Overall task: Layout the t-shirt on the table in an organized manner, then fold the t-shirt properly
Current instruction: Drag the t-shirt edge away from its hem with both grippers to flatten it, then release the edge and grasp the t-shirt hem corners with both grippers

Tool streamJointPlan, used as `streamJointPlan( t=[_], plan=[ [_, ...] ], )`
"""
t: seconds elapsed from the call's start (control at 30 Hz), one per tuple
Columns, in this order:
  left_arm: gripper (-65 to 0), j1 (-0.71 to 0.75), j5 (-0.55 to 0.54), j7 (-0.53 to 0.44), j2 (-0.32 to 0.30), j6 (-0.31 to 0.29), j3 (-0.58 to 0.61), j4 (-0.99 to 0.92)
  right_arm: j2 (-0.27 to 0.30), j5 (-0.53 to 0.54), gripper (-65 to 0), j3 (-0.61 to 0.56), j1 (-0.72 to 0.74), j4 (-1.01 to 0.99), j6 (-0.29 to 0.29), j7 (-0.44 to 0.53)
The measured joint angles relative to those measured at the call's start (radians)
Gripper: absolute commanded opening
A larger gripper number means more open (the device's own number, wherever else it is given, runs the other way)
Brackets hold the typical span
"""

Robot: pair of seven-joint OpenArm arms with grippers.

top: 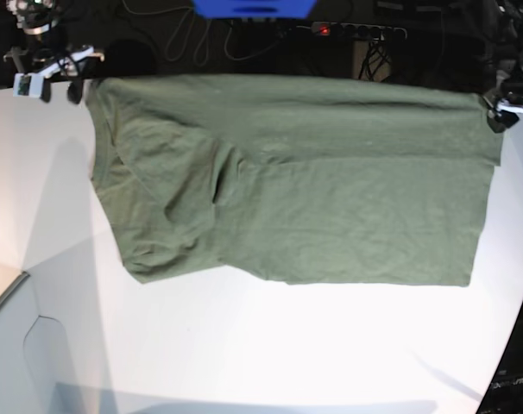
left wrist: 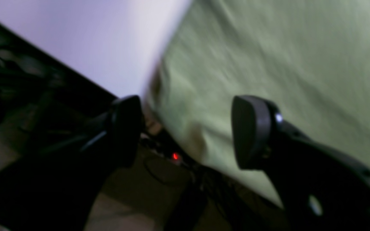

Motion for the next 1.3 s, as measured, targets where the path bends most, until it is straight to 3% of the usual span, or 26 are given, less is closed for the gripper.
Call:
streamJointPlan(
  t=[0.23, 0.37, 0.43, 0.6, 0.77, 0.97, 1.1, 1.3],
  plan=[
    [-15.1, -0.096, 0.009, 0.007, -0.003, 0.000, -0.046, 0.000, 0.000, -0.005, -28.7, -0.002, 0.083, 0.003, 0.000, -0.013],
    [-15.1, -0.165, 0.008, 0.005, -0.008, -0.005, -0.044, 0.002, 0.006, -0.005, -28.7, -0.077, 0.170, 0.002, -0.004, -0.010],
    [-15.0, -0.215, 0.018, 0.017, -0.008, 0.009, -0.047, -0.009, 0.005, -0.078, -28.6, -0.117, 0.219, 0.000, -0.004, -0.015],
    [-10.8, -0.354, 0.034, 0.014, -0.020, -0.006, 0.044, -0.010, 0.003, -0.200, -28.6, -0.163, 0.412, -0.076, -0.005, -0.161],
    [-3.8, -0.516, 0.187, -0.007, -0.027, 0.002, 0.146, -0.073, 0.045, -0.264, -28.5, -0.160, 0.645, -0.308, -0.003, -0.211],
    [-3.5, -0.703, 0.349, -0.010, -0.027, -0.008, 0.200, -0.331, 0.132, -0.278, -28.5, -0.158, 0.816, -0.624, -0.017, -0.212],
    [-3.5, -0.785, 0.418, -0.162, -0.039, -0.003, 0.232, -0.529, 0.191, -0.273, -28.5, -0.162, 0.875, -0.762, -0.109, -0.202],
    [-3.5, -0.827, 0.540, -0.352, -0.034, 0.003, 0.283, -0.784, 0.187, -0.270, -28.5, -0.164, 0.875, -0.790, -0.116, -0.186]
  ],
)
